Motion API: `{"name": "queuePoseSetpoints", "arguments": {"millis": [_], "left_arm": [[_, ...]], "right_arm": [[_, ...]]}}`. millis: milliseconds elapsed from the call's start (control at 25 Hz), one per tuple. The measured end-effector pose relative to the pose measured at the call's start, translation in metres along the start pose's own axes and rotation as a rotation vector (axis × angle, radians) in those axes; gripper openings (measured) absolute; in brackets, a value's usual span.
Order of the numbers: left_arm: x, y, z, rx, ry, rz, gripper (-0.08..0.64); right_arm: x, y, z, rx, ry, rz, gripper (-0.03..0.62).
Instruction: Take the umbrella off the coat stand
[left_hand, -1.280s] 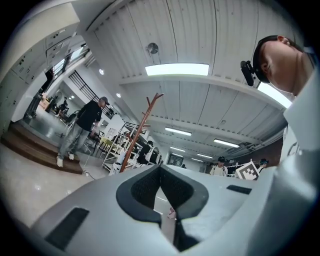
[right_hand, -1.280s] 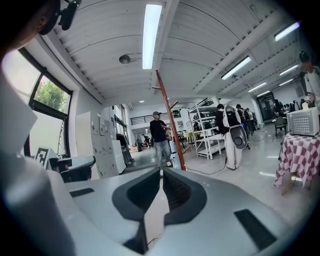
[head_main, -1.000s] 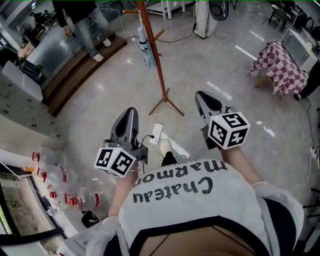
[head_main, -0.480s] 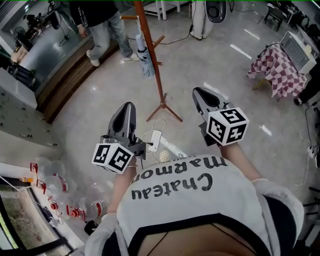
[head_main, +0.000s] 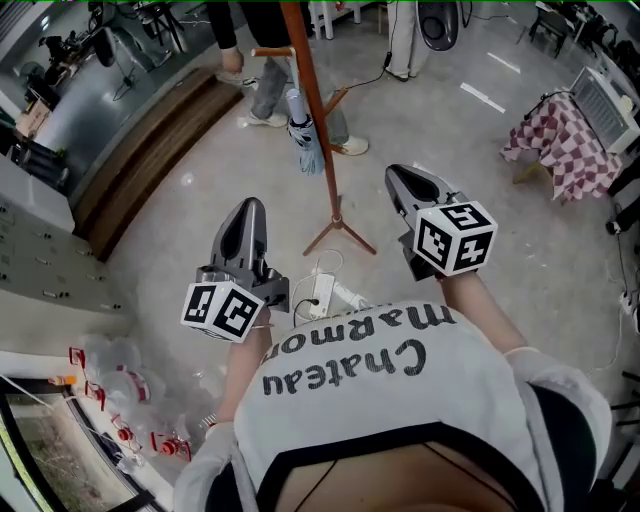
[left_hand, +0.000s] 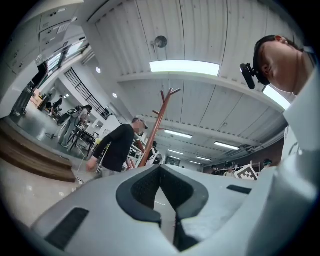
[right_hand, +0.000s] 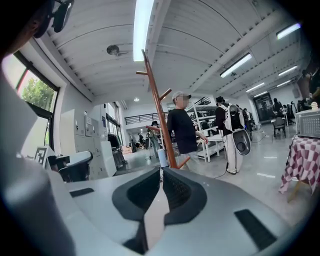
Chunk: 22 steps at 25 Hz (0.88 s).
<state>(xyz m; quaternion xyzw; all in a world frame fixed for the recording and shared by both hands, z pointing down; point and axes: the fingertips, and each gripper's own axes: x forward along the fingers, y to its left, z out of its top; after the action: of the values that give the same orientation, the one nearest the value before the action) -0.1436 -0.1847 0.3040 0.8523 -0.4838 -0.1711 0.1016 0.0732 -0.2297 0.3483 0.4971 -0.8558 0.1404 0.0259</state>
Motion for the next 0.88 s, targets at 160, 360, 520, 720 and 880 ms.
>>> {"name": "queuePoseSetpoints", "arguments": {"millis": [160, 360, 520, 720, 880], "left_arm": [[0.021, 0.025, 0.006, 0.01, 0.001, -0.005, 0.021], [0.039, 0.063, 0.01, 0.003, -0.005, -0.001, 0.021], [0.054, 0.082, 0.01, 0.004, 0.003, -0.002, 0.021], [0.065, 0.102, 0.011, -0.005, 0.012, 0.003, 0.021], [0.063, 0.119, 0.009, -0.008, 0.02, 0.026, 0.021]], "right_arm": [[0.035, -0.008, 0.005, 0.007, 0.001, -0.001, 0.037], [0.077, -0.008, 0.005, 0.051, -0.01, 0.025, 0.037], [0.11, -0.003, 0.007, 0.096, -0.016, 0.103, 0.037], [0.147, 0.004, 0.019, 0.064, -0.033, 0.154, 0.038], [0.169, 0.007, 0.025, 0.055, -0.043, 0.168, 0.094]]}}
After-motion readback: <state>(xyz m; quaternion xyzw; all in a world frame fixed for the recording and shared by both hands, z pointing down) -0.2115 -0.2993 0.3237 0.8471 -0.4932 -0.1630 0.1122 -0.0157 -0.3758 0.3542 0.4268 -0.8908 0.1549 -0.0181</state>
